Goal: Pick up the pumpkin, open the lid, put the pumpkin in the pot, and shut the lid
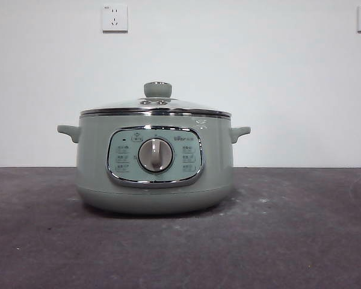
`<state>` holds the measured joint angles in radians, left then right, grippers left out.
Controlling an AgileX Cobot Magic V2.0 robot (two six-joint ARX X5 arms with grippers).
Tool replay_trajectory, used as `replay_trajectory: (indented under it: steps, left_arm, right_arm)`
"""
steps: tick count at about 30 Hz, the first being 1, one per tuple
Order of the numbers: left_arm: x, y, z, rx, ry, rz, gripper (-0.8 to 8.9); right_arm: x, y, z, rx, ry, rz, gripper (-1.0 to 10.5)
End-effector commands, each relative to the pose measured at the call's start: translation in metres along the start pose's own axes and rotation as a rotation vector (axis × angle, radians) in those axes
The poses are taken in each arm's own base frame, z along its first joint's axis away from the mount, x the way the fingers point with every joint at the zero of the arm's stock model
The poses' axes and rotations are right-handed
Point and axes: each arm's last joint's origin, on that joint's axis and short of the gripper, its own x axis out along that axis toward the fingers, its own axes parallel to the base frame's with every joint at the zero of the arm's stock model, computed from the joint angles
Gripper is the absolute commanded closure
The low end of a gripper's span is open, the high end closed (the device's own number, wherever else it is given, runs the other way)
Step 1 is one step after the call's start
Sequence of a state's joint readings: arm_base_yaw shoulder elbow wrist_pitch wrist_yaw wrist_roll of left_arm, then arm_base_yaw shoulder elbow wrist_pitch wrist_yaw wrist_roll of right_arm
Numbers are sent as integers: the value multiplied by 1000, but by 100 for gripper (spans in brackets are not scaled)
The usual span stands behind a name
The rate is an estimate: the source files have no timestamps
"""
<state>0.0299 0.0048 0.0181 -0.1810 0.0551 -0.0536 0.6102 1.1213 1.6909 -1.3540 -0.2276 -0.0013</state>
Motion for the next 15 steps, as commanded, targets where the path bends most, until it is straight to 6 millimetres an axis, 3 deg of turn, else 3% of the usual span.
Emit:
replay_trajectory:
  steps: [1,5,8,12,15]
  left_arm:
    - [1,1,-5,-7,12,3,817]
    - [1,1,-5,-7,12,3,817]
    - [1,1,-5,-7,12,3,817]
    - [1,1,-5,-7,12,3,817]
    - [1,1,-5,-7,12,3,817]
  right_arm:
    - [-25,-4,-10,-35,-100,-53,946]
    - [-55,-7,-23,-10,-313,-122,946]
    - [-65,-8,-40,-3,-465,-216,946]
    - [-53,-16,-69,-13,-614,-351,946]
    - [-31,-27,-92,-34,-713,-425,946]
